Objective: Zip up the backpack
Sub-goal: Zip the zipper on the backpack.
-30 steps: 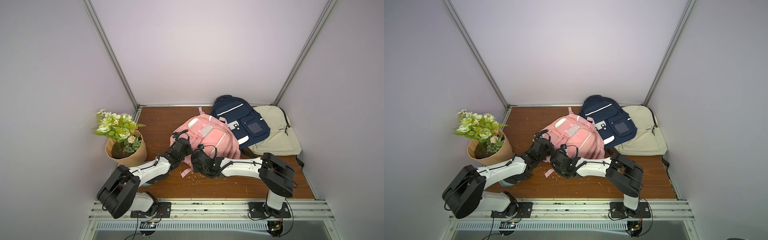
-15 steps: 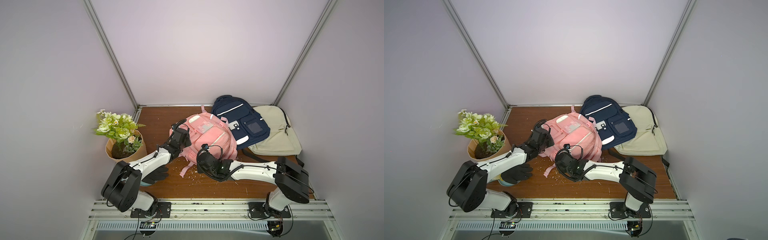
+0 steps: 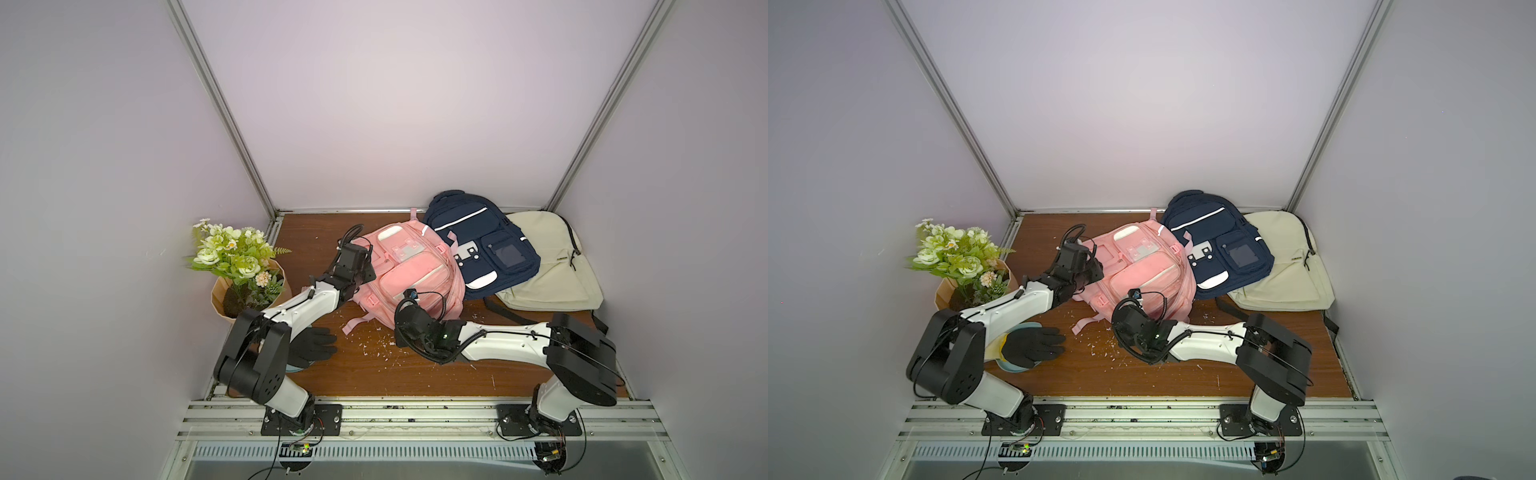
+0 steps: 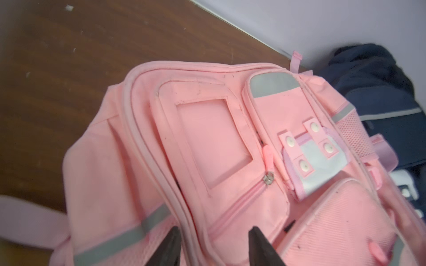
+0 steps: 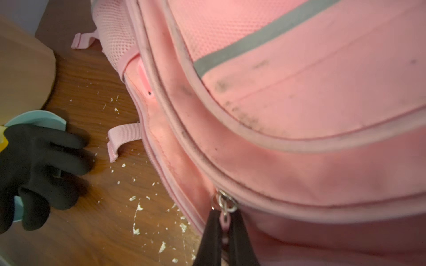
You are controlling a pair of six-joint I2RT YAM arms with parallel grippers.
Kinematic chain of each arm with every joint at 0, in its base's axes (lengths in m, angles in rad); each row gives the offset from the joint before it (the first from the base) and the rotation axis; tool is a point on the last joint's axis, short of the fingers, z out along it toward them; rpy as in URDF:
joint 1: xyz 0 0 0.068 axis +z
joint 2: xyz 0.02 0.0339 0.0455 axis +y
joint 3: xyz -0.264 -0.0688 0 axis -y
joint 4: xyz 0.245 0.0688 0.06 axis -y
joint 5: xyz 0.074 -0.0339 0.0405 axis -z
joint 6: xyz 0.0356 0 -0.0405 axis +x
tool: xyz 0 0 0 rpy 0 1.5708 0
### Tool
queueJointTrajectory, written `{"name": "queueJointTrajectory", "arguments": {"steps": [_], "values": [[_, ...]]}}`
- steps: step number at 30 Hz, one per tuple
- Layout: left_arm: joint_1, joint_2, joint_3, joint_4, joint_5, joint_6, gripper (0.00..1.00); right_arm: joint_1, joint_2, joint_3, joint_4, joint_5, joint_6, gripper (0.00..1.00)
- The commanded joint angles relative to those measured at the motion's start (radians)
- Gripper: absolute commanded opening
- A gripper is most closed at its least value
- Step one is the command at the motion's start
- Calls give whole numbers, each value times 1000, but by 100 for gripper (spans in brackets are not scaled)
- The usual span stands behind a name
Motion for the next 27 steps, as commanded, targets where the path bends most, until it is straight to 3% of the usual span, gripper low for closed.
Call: {"name": "queueJointTrajectory", "arguments": {"steps": [1, 4, 9, 13, 16, 20, 23, 27], "values": [[-1, -140, -127, 72, 75, -65, 61, 4, 17, 83, 57, -40, -46, 0], [-36, -222, -251, 193, 176, -86, 57, 4, 45, 112, 88, -75, -73, 0], [-76, -233, -342, 256, 183, -140, 53, 4, 72, 141, 80, -91, -106, 0], [-70, -180, -391, 475, 244, -140, 39, 5, 83, 147, 108, -159, -131, 0], [-68, -126, -348, 476, 277, -115, 22, 5, 79, 138, 109, -169, -121, 0], [-44, -122, -348, 436, 265, -100, 9, 5, 45, 115, 82, -127, -122, 0], [14, -139, -337, 357, 255, -74, 1, 3, 31, 106, 34, -79, -116, 0], [99, -159, -304, 273, 238, -18, 0, -7, -18, 59, -52, 35, -91, 0]]}}
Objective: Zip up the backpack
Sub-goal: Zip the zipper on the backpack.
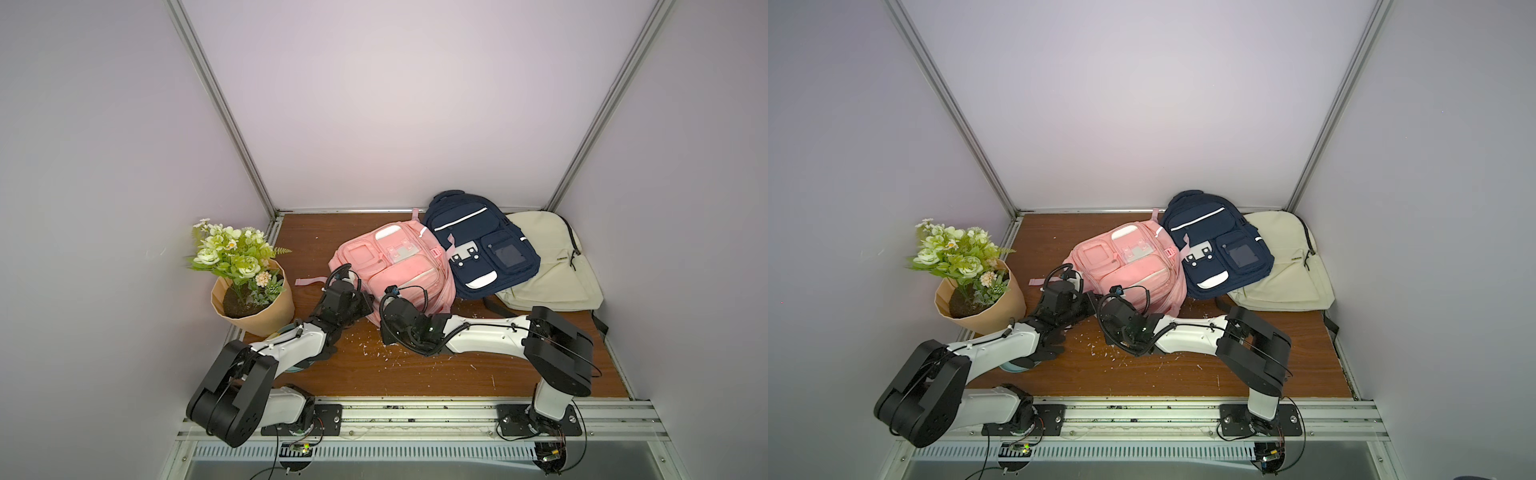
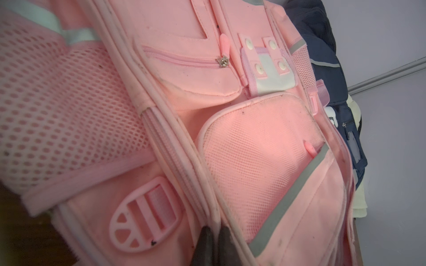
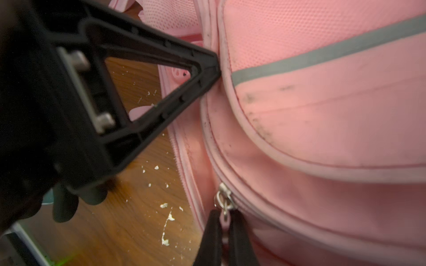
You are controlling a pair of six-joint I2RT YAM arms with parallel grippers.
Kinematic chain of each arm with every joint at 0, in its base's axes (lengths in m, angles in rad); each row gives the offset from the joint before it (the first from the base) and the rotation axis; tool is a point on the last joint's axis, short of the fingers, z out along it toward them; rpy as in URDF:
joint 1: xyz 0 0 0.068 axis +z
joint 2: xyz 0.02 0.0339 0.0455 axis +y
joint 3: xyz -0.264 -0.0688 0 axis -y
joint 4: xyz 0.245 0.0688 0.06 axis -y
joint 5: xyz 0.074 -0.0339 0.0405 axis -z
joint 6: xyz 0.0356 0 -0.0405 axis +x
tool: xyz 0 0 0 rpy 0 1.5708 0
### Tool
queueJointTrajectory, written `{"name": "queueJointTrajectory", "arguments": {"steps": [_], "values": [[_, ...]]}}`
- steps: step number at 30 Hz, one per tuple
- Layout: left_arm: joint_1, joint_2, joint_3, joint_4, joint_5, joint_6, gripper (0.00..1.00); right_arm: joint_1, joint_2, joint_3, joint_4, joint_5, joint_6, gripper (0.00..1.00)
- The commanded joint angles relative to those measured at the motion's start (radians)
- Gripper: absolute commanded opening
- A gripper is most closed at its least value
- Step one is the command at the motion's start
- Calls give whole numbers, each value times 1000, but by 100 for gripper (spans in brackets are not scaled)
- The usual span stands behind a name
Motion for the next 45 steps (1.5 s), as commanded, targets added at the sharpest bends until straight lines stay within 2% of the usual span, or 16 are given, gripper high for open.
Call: {"name": "queueJointTrajectory", "arguments": {"steps": [1, 8, 13, 15, 17, 19, 22, 29, 31, 34, 37, 41, 45], "values": [[76, -23, 61, -48, -58, 78, 0, -6, -119, -59, -85, 114, 17, 0], [107, 77, 258, -125, -87, 133, 0, -93, -255, -209, -80, 125, 51, 0], [108, 134, 362, -183, -118, 134, 1, -75, -171, -132, -6, 38, 22, 0], [108, 110, 345, -201, -124, 116, 9, -49, -130, -83, 26, 16, 17, 0], [108, 56, 299, -234, -154, 94, 28, -30, -92, -44, 71, -15, 15, 0], [107, -10, 235, -253, -164, 78, 38, -17, -49, -1, 91, -42, 11, 0], [97, -88, 132, -227, -87, 77, 40, -6, 12, 49, 102, -85, -7, 0], [-4, -109, 2, -187, -50, -5, 44, 1, 37, 52, 127, -114, -35, 0], [-8, -120, -9, -231, -82, -30, 47, 0, 36, 43, 137, -119, -28, 0], [-8, -163, -59, -248, -187, -79, 55, 2, 45, 42, 145, -133, -21, 0], [-6, -146, -64, -166, -126, -52, 53, 9, 52, 52, 144, -137, -26, 0], [-11, -122, -38, -208, -125, -63, 48, 15, 45, 50, 133, -111, -20, 0], [-12, -210, -25, -389, -246, -83, 57, 17, 43, 44, 117, -99, -23, 0]]}}
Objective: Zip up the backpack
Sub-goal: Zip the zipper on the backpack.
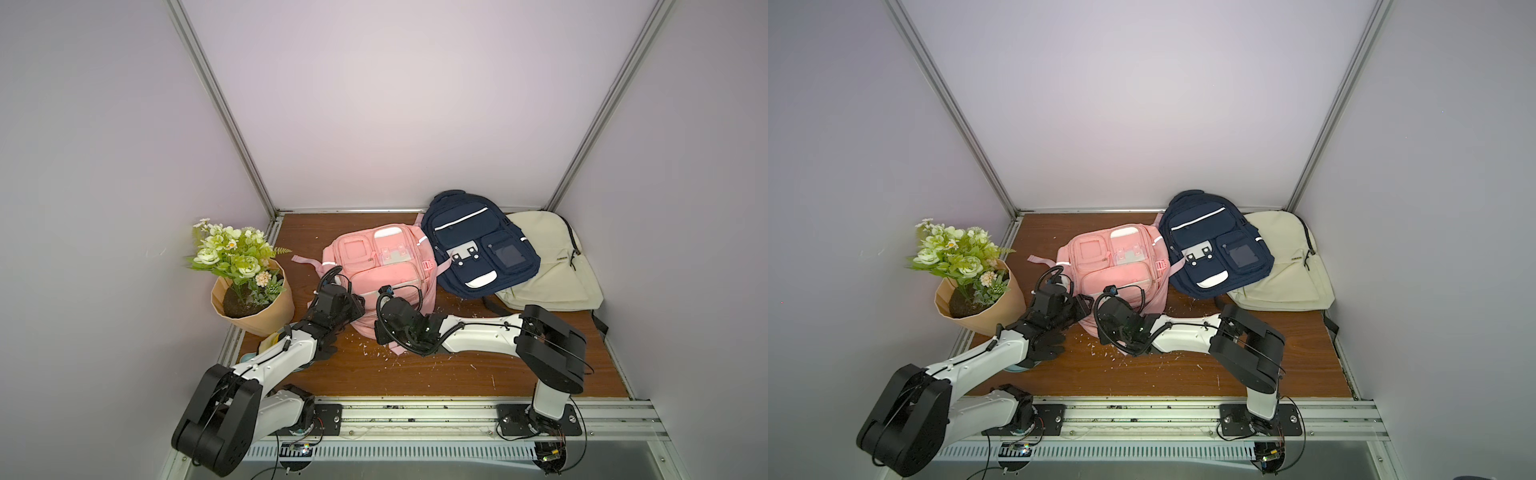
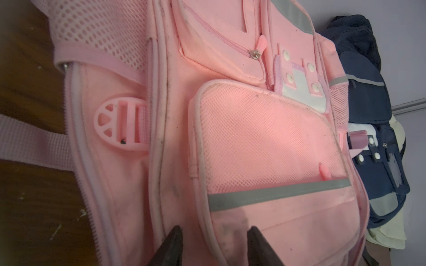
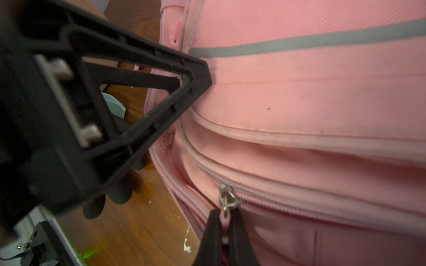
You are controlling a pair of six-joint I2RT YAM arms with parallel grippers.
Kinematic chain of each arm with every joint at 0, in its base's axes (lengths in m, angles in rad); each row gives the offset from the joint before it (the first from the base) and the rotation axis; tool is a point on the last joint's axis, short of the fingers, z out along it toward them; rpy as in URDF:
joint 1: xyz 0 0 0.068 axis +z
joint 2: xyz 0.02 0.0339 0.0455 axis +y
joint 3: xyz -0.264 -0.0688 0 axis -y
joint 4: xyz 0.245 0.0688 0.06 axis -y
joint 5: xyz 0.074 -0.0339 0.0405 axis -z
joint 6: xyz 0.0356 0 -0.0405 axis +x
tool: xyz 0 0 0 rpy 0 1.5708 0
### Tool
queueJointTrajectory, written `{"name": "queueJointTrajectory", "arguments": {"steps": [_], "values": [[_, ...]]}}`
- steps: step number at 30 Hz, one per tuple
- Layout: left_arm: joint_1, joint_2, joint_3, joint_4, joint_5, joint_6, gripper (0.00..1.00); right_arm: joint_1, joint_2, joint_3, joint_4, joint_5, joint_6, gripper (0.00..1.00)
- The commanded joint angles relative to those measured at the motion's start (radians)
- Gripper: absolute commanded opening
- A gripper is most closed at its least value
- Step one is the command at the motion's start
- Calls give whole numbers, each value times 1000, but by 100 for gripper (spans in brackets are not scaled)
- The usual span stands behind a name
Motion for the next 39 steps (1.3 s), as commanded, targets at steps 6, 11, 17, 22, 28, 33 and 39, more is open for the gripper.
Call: {"name": "queueJointTrajectory", "arguments": {"steps": [6, 11, 17, 22, 28, 33, 39], "values": [[-5, -50, -8, -141, -75, -11, 53, 15, 2, 30, 24, 20, -10, 0], [-10, -15, 3, -72, -23, 7, 48, 22, -4, 35, 20, 19, -22, 0], [-11, 44, 11, -77, -46, 8, 37, 24, -4, 29, 22, 25, -16, 0], [-4, 106, 13, -26, -84, -6, 27, 23, -19, 33, -7, 40, -19, 0], [95, 139, 97, -79, -109, 52, 1, 6, -69, 4, -62, 83, -24, 0], [117, 74, 158, -166, -226, 116, 0, -125, -84, 7, -180, -52, 5, 0], [130, 69, 190, -178, -252, 129, 0, -267, -122, -34, -243, -49, -10, 0]]}}
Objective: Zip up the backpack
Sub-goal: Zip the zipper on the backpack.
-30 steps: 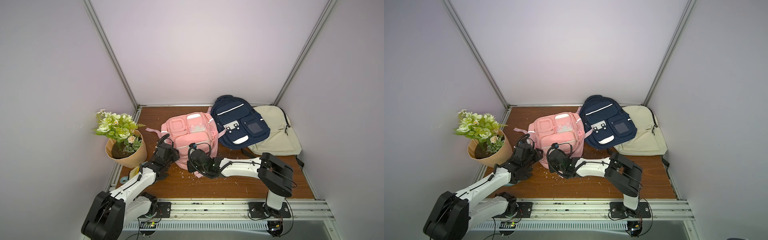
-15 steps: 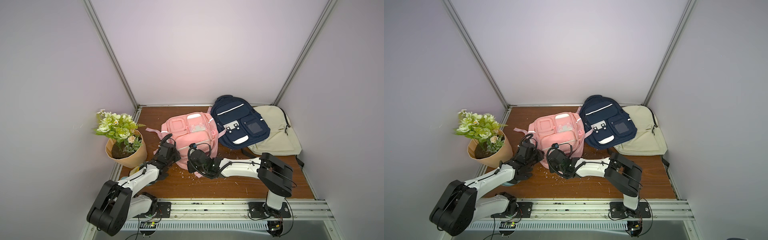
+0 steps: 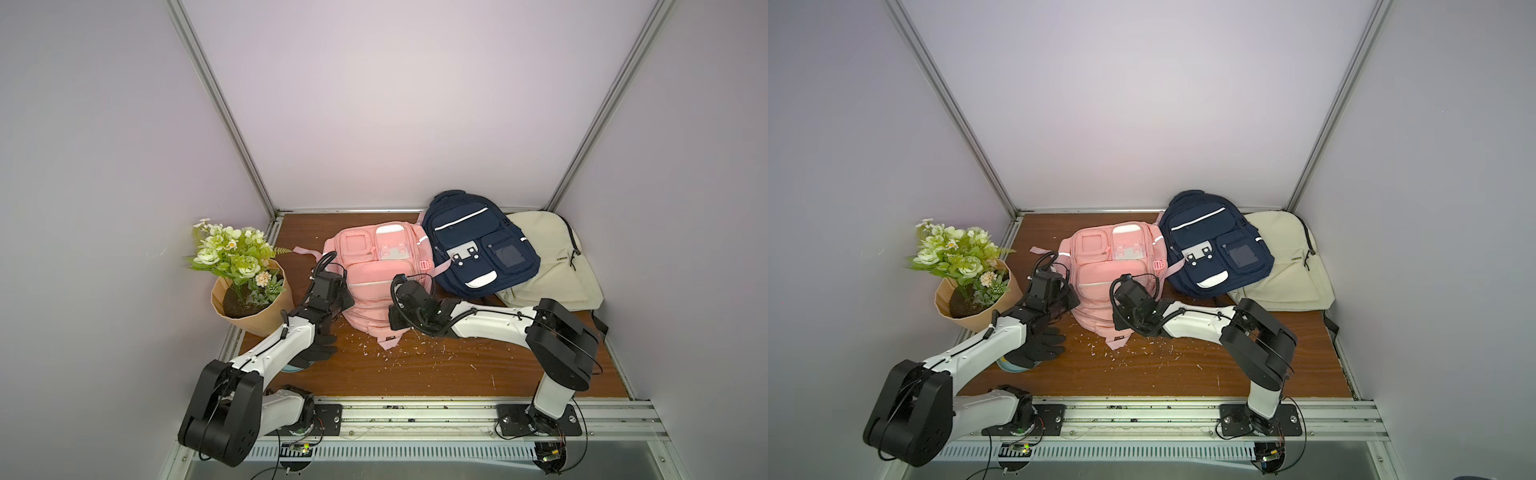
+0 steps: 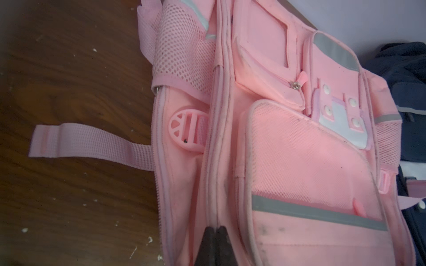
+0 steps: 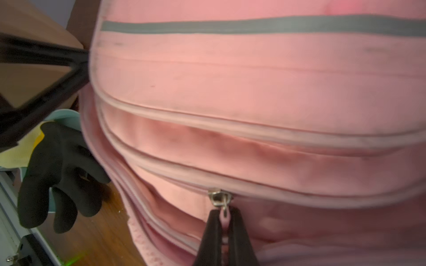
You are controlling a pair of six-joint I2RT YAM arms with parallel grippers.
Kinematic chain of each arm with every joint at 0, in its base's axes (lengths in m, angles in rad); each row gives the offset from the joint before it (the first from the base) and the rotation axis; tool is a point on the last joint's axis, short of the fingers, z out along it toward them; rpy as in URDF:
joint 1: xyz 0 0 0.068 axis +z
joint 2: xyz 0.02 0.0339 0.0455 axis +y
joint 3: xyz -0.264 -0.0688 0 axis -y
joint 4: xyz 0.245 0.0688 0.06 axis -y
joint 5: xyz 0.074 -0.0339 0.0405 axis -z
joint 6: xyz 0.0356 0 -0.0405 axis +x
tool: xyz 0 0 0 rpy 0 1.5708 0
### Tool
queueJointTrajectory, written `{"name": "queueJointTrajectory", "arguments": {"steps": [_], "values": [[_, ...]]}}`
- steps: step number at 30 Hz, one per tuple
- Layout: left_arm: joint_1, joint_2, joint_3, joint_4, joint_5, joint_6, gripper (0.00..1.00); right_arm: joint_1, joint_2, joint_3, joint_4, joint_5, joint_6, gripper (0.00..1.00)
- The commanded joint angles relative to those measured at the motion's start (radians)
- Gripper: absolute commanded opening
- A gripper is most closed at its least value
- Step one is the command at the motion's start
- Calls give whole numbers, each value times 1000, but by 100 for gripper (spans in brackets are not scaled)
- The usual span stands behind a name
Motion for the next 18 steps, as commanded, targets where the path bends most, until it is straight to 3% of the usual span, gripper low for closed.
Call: {"name": "queueJointTrajectory", "arguments": {"steps": [1, 4, 8, 13, 18], "values": [[37, -9, 35, -33, -124, 25, 0, -82, -63, -28, -108, 36, -10, 0], [38, -8, 42, -35, -93, 23, 0, -97, -92, -45, -146, 123, -12, 0], [39, -23, 16, -47, 0, 14, 3, -36, -106, -43, -106, 136, -22, 0], [13, -124, -78, -11, 117, -31, 40, 101, -69, -5, 11, 140, -18, 0], [-77, -183, -105, -71, 160, -59, 49, 147, -60, -9, 115, 142, -3, 0]]}}
